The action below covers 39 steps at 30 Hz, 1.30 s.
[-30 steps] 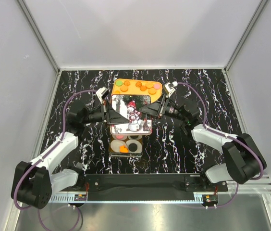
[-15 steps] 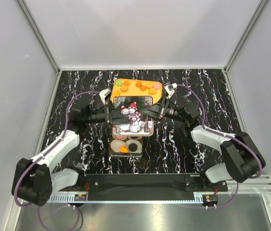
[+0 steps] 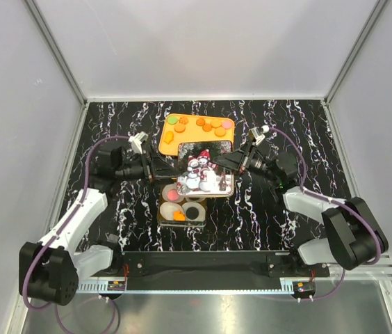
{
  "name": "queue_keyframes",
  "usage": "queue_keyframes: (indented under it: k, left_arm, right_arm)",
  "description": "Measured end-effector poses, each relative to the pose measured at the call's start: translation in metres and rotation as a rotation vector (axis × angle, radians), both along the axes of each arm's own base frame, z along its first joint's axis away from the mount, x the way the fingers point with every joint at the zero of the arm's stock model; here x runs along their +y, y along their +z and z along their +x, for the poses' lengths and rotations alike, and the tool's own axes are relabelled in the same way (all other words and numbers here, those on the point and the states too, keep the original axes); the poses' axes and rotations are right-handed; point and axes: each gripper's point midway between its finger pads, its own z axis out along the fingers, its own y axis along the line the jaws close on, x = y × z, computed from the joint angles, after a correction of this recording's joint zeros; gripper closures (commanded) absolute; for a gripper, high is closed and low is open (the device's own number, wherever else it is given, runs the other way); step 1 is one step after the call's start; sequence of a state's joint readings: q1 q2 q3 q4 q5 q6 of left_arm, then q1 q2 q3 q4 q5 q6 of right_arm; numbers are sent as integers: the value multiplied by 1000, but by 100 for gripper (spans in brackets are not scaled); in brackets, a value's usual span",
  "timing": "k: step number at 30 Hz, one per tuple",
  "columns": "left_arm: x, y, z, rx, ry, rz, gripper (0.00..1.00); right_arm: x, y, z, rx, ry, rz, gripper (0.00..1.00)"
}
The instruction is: Pack the cookies
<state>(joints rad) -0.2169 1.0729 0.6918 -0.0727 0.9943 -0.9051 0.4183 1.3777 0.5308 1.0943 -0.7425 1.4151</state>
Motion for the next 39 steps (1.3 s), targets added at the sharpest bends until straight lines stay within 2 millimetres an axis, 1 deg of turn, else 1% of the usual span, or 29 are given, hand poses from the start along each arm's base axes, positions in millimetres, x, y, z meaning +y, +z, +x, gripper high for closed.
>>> queue_keyframes:
  k: [6,9,10,11,14,17,19,21,25,27,29,32,36,39]
  left_arm:
    - [31,-32,12,67,135,130,14]
    - [44,-45,14,95,197,205,25]
    - [50,-51,17,103,229,244,33]
    - [56,-55,19,107,258,280,39]
    - [76,-72,26,119,354,394,51]
    - [97,-90,30,148,442,494,59]
    - [106,-100,31,165,480,537,62]
    - [113,-115,28,195,501,570,66]
    - [118,-152,10,287,507,613,67]
    - [117,-167,1,329,501,628,68]
    - [113,-179,-6,354,490,638,68]
    - [105,-186,-10,365,478,639,68]
    - [94,-185,-4,344,479,618,68]
    - [84,-188,0,340,471,612,67]
  right_arm:
    - [-15,0,1,1,-41,3,100]
    - [-21,-6,4,19,-61,-2,100]
    - [-23,-9,5,27,-66,-4,100]
    - [-24,-11,5,33,-69,-7,100]
    - [-25,-20,3,61,-71,-17,100]
    - [-26,-29,1,83,-72,-32,100]
    - [-27,-33,-1,89,-73,-42,100]
    - [-28,-37,-3,90,-75,-53,100]
    - [-29,-41,-5,88,-78,-69,100]
    - [-28,-42,-4,86,-77,-71,100]
    - [-28,-44,-3,86,-77,-72,100]
    - [-27,-52,1,101,-76,-76,100]
    - [-25,-61,3,121,-75,-79,100]
    - [-25,-65,6,123,-74,-78,100]
